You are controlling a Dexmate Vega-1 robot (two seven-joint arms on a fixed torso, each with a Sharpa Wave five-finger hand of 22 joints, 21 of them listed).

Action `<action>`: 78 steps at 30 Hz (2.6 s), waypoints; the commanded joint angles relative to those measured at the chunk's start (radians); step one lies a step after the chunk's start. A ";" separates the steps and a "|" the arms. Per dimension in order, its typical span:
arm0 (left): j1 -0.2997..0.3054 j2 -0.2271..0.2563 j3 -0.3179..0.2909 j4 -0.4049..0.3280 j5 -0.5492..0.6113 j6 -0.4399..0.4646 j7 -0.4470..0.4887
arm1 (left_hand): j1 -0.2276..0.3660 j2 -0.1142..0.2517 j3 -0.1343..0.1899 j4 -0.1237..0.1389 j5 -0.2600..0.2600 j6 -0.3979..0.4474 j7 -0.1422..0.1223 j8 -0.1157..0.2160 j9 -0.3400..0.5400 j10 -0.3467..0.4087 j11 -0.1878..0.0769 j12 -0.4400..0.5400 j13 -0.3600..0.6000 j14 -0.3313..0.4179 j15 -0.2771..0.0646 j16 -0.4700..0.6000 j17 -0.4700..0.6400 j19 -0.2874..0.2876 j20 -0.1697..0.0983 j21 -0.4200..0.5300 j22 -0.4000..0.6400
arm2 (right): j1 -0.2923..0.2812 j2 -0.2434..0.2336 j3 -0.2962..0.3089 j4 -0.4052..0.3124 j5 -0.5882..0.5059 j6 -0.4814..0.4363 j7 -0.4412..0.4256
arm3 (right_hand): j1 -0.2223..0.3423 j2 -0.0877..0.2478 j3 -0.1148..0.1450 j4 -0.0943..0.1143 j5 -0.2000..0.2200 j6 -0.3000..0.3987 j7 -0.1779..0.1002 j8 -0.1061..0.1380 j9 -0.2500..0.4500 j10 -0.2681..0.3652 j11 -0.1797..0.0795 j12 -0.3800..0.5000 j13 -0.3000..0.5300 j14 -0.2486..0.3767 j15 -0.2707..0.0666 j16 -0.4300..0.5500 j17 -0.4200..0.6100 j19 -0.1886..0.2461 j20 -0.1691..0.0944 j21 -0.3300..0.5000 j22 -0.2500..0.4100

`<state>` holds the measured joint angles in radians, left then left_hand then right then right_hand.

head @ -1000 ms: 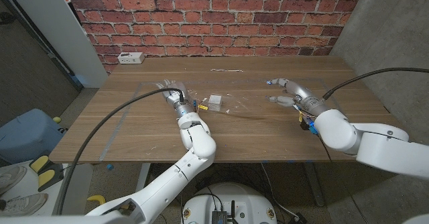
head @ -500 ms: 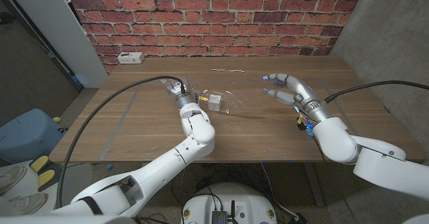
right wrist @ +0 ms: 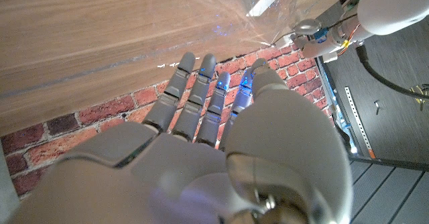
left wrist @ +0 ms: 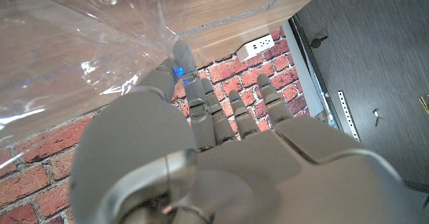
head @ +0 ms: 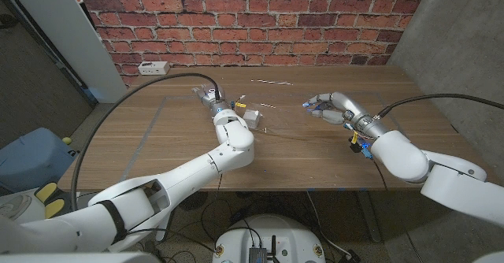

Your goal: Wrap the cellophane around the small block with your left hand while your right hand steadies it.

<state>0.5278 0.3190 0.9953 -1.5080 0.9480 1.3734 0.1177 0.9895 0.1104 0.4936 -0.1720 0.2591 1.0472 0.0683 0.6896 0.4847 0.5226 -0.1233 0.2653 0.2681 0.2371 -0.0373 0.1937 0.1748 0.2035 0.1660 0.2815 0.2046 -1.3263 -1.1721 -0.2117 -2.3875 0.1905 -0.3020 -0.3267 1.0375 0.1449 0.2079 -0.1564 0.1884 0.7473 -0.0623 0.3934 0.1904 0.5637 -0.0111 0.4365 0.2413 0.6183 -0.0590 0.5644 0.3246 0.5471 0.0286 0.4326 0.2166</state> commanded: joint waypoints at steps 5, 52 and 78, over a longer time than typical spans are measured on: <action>-0.097 -0.060 0.025 0.151 -0.084 0.023 0.002 | -0.008 -0.012 0.019 0.005 0.017 0.030 -0.017 0.025 0.019 0.010 0.006 -0.003 0.002 0.013 -0.025 0.001 0.003 0.008 0.008 0.009 0.001 | 0.222 -0.028 -0.056 0.019 0.211 -0.138 0.404 | 0.012 0.001 0.022 0.001 -0.002 -0.010 0.004 -0.020 0.000 0.023 0.004 -0.003 -0.005 0.029 -0.100 -0.027 -0.027 0.047 -0.016 0.033 0.006; -0.259 -0.063 0.149 0.230 -0.464 0.023 0.154 | -0.236 -0.021 -0.003 0.086 0.017 -0.152 -0.041 -0.108 -0.072 -0.028 0.043 -0.028 0.018 0.022 0.005 -0.004 0.008 -0.001 0.028 0.010 0.003 | 0.658 0.370 -0.491 0.486 -0.045 0.107 0.659 | -0.026 0.019 0.100 0.213 -0.016 -0.625 -0.143 -0.214 0.004 -0.546 -0.156 -0.251 -0.039 -0.587 -0.032 -0.352 -0.119 -0.405 -0.033 0.009 -0.031; -0.071 0.153 0.012 -0.111 -0.468 -0.239 0.395 | -0.560 -0.015 -0.104 0.156 -0.081 -0.840 -0.186 -0.509 -0.270 -0.305 0.095 -0.057 0.015 -0.089 0.070 -0.004 0.013 -0.089 0.044 -0.031 0.007 | 0.782 0.446 -0.638 0.521 -0.229 -0.201 0.651 | -0.256 -0.059 -0.048 0.269 -0.004 -0.695 -0.060 -0.208 0.000 -0.623 -0.067 -0.252 -0.044 -0.640 0.022 -0.367 -0.130 -0.426 0.053 -0.030 -0.034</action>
<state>0.3601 0.3490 1.0682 -1.4543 0.4822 1.3106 0.3550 0.4394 0.0903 0.3871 -0.0191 0.1766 0.1994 -0.0927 0.1730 0.2161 0.2164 -0.0176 0.2033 0.2829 0.1482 0.0359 0.1886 0.1841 0.1173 0.2088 0.2513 0.2072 -0.6039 -0.7629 -0.7825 -1.8985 0.0297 -0.3896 0.3151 0.7879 0.0882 0.1639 0.1129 0.1778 0.0534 -0.1301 0.1814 0.1905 -0.0559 -0.0821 0.1807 0.1951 -0.0113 -0.0304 0.1990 0.1951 0.1216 0.0755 0.4026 0.1812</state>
